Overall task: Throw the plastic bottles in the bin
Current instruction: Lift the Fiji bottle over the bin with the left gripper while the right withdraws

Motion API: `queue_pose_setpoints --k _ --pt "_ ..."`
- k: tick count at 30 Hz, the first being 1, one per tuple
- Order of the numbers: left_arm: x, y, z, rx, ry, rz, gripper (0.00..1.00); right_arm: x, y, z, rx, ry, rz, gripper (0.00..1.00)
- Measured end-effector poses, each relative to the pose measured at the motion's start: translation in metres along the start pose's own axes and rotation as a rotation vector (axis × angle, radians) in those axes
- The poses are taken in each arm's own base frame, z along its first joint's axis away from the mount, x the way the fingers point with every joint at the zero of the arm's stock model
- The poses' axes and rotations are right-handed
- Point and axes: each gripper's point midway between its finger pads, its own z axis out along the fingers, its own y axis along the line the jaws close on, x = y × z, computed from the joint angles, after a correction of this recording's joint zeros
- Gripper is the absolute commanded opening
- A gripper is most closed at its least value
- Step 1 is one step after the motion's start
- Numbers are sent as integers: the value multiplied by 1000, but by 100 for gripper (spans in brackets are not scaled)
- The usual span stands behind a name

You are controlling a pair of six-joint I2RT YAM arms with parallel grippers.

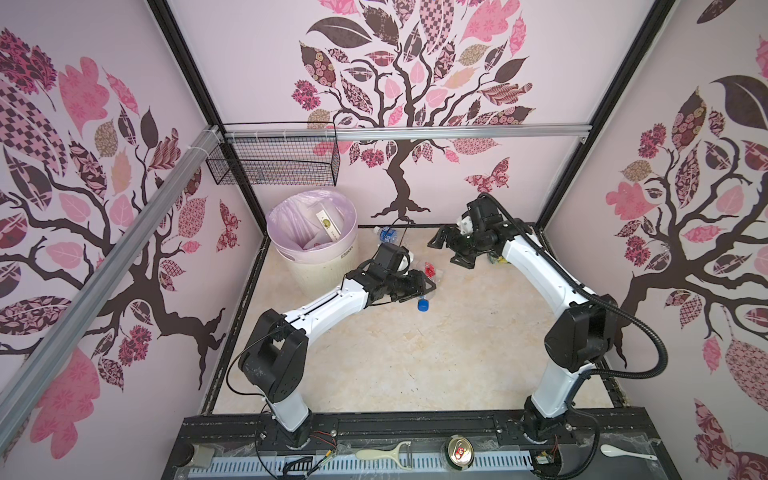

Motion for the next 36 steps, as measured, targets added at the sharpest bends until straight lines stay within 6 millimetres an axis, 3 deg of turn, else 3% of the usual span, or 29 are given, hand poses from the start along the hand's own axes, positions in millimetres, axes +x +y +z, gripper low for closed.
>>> queue_pose_setpoints --k 8,11,15,18,21,25,27,32,36 --pt "-6 13 -20 -126 -27 46 49 -15 10 -42 -9 -119 -30 100" --pt "-27 8 -36 -179 -84 90 49 -17 14 -57 -11 -157 -53 100" --pt "-71 -14 -73 -226 -229 166 49 -20 28 -79 -36 -198 -88 100" --pt "-109 -30 -114 -254 -369 194 49 -20 52 -94 -70 -234 -145 100" --pt "-146 -35 -165 -287 -523 196 49 -3 96 -107 -131 -248 -257 100" --pt "-187 -23 -232 -359 -701 182 48 35 164 -131 -258 -264 -437 100" --pt "-202 -15 -262 -403 -769 175 48 50 183 -139 -307 -259 -489 100" --pt "-228 -19 -343 -492 -964 202 48 54 182 -131 -298 -247 -506 100" --pt "-229 -34 -410 -520 -1141 212 47 56 171 -119 -258 -228 -505 100"
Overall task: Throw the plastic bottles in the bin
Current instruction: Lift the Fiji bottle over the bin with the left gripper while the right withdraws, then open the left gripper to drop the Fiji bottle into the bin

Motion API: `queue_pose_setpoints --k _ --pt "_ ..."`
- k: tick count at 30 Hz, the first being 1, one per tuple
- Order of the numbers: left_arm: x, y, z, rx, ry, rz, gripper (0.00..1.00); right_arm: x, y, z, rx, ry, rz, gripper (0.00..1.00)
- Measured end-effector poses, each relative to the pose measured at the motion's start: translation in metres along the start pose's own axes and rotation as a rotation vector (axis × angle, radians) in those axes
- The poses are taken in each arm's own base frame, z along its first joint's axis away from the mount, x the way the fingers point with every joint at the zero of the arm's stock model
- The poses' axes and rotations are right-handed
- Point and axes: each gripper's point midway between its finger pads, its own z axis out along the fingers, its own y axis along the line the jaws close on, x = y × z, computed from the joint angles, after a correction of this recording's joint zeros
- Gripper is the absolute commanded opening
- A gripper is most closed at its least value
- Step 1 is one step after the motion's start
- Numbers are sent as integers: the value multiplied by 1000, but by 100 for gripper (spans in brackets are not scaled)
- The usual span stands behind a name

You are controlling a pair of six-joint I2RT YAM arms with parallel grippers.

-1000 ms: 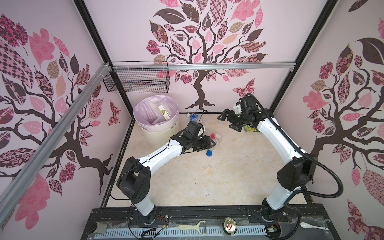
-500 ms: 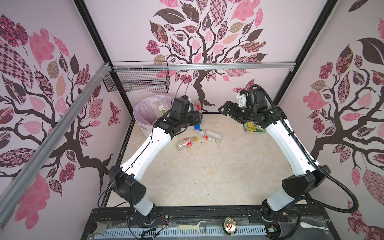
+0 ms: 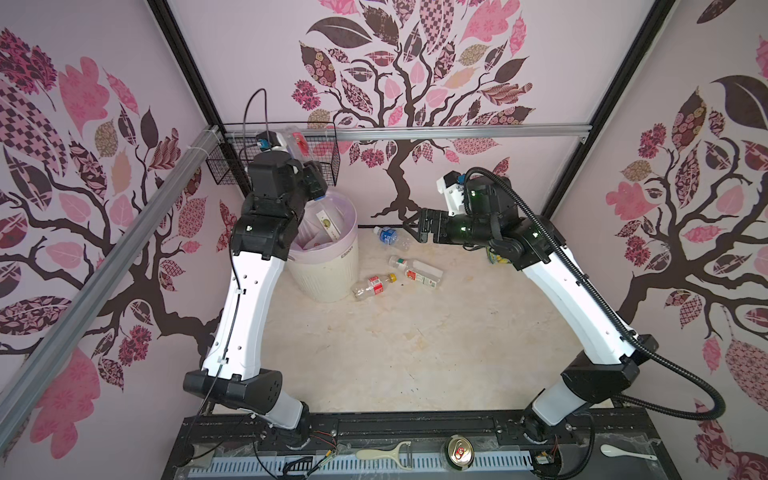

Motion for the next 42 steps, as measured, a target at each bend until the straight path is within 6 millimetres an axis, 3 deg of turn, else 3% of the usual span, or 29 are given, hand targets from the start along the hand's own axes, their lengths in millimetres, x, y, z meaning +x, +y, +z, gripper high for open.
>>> queue_pose_setpoints --k 3,6,9,11,14,16,18,25,30,34,36,38,42 --pt "-34 12 -15 -21 -101 -24 47 4 -4 3 15 10 2 100" --pt "-42 23 -12 -31 -138 -59 50 3 -5 3 21 8 1 100" --pt "-4 43 17 -49 -50 -109 61 3 -6 3 24 7 0 100" --pt "37 61 47 -90 62 -149 72 3 -6 3 24 7 -1 100" --pt "107 86 84 -160 266 -207 98 3 -7 3 27 5 -1 100" --pt "139 95 93 -190 367 -231 98 3 -7 3 28 5 -1 100" --pt "147 95 89 -194 401 -249 98 3 -7 3 28 6 -1 100" --pt "92 60 54 -86 291 -268 98 8 -11 13 36 28 7 100" --pt "78 29 33 -8 257 -260 98 10 -14 20 44 41 14 100" --pt "101 -1 20 58 302 -250 98 8 -22 20 66 34 22 100" --pt "121 -17 12 86 349 -241 98 11 -39 21 96 40 50 100" --pt "143 -37 3 125 401 -222 98 17 -69 23 151 53 101 100" --pt "183 -81 -25 213 497 -158 98 36 -148 19 308 84 219 100"
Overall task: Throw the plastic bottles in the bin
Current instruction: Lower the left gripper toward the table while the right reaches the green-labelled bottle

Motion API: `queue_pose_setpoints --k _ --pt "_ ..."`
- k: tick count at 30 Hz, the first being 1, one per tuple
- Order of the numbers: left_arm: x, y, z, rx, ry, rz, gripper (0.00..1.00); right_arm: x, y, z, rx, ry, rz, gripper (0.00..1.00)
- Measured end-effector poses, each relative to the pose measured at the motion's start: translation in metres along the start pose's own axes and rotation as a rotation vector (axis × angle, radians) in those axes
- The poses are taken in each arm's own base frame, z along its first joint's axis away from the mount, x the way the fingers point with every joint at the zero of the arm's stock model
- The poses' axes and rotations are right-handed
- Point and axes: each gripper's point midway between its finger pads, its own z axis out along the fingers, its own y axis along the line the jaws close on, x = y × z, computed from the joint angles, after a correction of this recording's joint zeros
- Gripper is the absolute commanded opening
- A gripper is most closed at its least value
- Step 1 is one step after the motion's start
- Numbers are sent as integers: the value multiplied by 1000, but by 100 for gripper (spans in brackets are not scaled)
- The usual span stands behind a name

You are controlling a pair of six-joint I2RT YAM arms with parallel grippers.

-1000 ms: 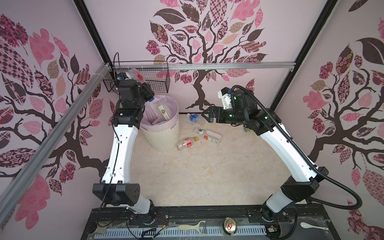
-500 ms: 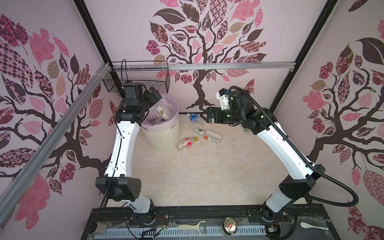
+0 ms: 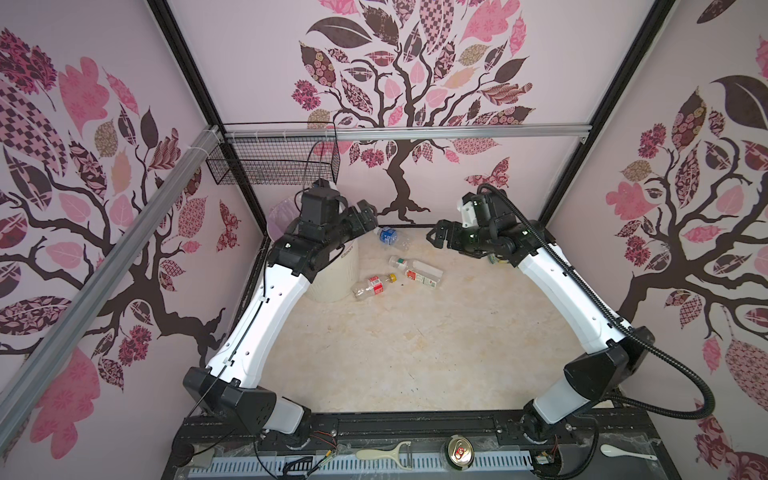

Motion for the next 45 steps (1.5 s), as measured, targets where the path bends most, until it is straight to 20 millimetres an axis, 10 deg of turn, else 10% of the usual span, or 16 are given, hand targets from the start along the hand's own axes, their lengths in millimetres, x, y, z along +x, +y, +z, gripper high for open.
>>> queue_pose_setpoints --k 5,17,28,45 --pt "60 -31 -8 34 113 93 98 24 -54 18 132 56 32 100" --pt "186 -16 -50 2 363 221 98 49 -75 63 177 139 -42 100" --pt "184 23 -102 56 284 220 98 48 -107 149 272 202 -307 100" --pt "205 63 -65 -85 355 173 98 62 -105 237 341 235 -559 100"
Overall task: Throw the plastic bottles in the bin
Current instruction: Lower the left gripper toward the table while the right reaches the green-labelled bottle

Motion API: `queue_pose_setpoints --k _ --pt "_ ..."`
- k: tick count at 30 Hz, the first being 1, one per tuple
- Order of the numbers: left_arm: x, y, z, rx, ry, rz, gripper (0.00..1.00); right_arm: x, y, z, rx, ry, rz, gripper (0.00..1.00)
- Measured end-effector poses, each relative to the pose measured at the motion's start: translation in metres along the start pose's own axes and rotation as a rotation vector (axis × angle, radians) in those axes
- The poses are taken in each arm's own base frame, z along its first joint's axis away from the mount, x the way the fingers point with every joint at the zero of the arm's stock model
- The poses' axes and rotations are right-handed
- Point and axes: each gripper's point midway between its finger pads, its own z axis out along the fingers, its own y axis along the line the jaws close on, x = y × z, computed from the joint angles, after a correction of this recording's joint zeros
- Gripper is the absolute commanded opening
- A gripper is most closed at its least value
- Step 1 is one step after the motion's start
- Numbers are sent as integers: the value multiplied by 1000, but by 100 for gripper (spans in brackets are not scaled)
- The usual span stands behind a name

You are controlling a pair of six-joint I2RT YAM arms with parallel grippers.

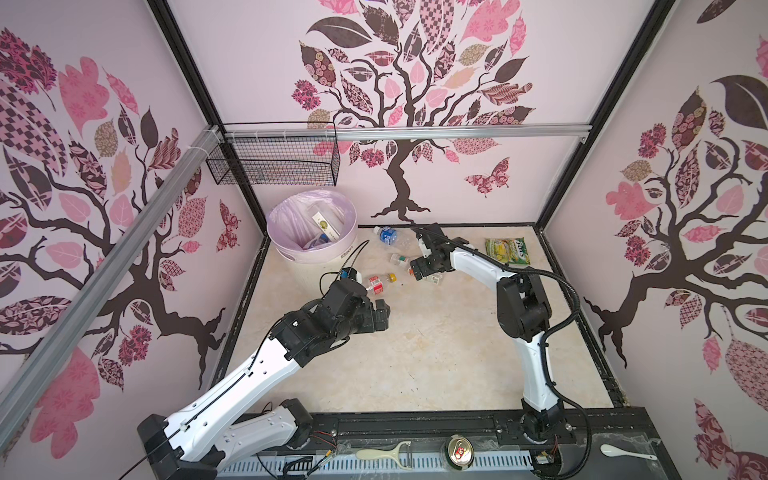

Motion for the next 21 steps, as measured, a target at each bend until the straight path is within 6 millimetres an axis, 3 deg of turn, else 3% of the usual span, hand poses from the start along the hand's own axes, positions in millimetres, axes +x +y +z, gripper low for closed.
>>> queue_pose_setpoints --k 10,15,21 --pt "2 1 2 4 13 -37 98 15 0 16 9 46 21 81" --pt "2 1 5 1 16 -50 98 44 5 27 -15 112 70 73" --pt "3 2 15 -23 28 -47 98 65 11 13 -50 135 117 66"
